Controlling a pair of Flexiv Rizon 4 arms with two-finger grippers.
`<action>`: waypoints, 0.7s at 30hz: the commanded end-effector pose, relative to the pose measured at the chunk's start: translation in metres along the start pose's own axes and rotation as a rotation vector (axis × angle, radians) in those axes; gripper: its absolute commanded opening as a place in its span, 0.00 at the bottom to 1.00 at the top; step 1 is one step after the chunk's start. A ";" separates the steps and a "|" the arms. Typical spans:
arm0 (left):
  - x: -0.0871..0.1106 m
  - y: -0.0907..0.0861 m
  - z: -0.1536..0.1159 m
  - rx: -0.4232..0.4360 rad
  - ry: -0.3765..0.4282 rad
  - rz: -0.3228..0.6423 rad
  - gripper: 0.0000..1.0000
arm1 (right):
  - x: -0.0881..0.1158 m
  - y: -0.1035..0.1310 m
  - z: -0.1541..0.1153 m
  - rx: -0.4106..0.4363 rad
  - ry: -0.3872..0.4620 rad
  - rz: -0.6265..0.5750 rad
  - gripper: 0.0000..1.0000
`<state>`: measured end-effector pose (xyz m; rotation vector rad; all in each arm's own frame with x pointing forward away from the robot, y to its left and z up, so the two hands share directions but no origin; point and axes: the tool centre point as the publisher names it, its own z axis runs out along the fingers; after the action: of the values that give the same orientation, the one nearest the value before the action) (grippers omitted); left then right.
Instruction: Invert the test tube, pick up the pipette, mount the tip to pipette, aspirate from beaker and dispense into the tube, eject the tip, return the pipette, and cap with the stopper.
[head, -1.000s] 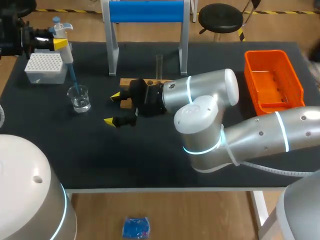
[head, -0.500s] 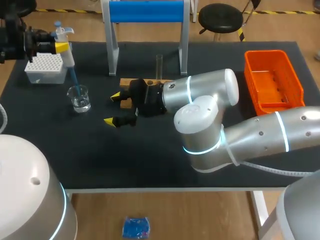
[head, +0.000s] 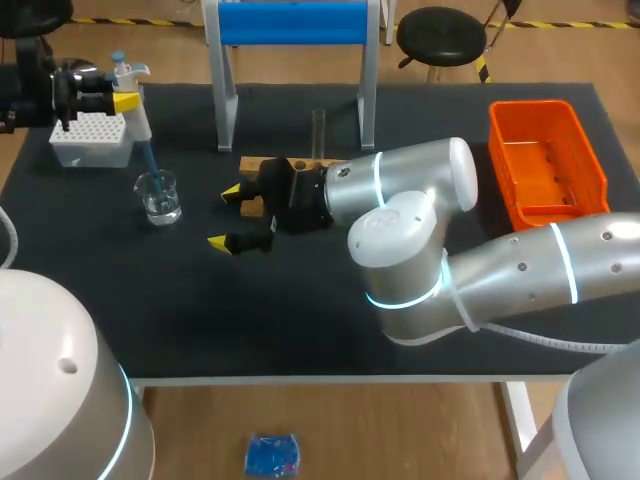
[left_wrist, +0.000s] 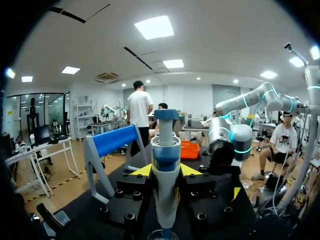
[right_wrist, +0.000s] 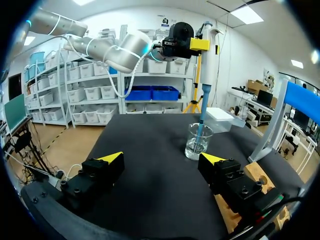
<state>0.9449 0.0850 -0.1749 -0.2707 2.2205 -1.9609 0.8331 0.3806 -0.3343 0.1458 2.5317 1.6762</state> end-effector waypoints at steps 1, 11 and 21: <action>-0.003 0.005 0.000 0.006 0.007 -0.002 0.00 | -0.001 0.000 -0.001 -0.001 0.003 0.000 1.00; -0.005 0.013 0.001 0.010 0.004 -0.018 0.00 | -0.001 0.000 -0.001 -0.001 0.003 0.000 1.00; -0.005 0.017 0.001 0.009 0.005 -0.029 0.00 | -0.001 0.000 -0.001 -0.001 0.003 0.000 1.00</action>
<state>0.9474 0.0854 -0.1907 -0.3052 2.2203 -1.9830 0.8331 0.3806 -0.3343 0.1458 2.5317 1.6763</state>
